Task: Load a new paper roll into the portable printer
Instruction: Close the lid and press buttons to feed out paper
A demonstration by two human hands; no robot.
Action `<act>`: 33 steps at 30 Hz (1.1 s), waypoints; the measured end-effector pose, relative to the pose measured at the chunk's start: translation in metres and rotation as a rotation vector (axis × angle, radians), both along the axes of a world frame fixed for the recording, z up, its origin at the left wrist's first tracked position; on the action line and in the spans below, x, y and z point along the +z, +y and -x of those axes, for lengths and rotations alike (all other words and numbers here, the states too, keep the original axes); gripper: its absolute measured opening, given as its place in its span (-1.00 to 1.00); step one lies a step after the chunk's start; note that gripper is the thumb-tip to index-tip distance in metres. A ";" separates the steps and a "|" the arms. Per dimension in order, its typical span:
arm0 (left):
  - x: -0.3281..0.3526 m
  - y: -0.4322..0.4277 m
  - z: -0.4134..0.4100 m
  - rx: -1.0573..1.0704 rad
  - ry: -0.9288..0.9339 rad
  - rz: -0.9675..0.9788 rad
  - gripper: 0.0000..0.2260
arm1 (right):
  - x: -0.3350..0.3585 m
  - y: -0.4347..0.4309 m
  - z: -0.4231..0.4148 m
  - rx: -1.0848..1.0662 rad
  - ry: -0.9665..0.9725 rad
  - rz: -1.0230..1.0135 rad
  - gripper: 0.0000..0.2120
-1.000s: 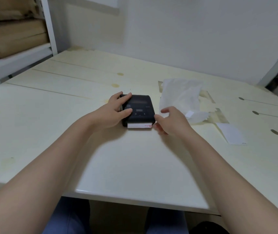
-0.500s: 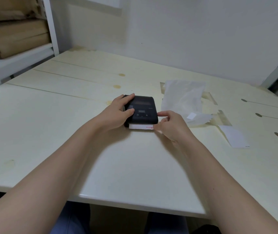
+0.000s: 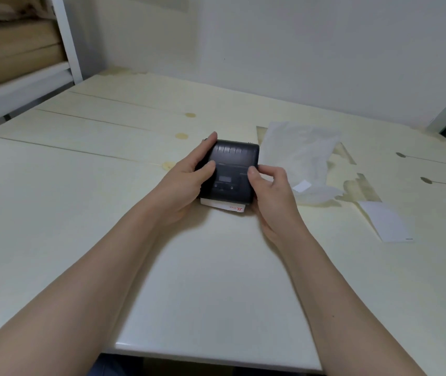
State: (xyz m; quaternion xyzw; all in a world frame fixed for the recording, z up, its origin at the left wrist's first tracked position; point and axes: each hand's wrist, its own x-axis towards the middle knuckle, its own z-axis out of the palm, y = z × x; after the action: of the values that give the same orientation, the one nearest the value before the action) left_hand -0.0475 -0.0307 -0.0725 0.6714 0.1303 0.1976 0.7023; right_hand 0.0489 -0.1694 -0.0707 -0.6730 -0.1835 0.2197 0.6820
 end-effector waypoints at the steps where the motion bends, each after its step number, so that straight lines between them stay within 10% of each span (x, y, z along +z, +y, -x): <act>1: 0.001 -0.001 0.000 -0.006 0.002 -0.014 -0.49 | 0.001 0.001 -0.002 0.002 0.042 -0.046 -0.76; 11: -0.001 0.005 -0.006 -0.001 0.041 0.011 -0.14 | -0.002 0.001 -0.014 -0.009 0.071 -0.181 -0.60; 33: 0.010 -0.010 0.002 0.017 0.059 -0.046 -0.15 | -0.001 -0.006 -0.005 0.078 0.071 -0.304 -0.59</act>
State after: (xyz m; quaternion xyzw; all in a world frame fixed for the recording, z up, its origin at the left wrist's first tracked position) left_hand -0.0497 -0.0404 -0.0621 0.6918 0.1521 0.1867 0.6808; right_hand 0.0543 -0.1754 -0.0715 -0.5463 -0.2165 0.2395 0.7729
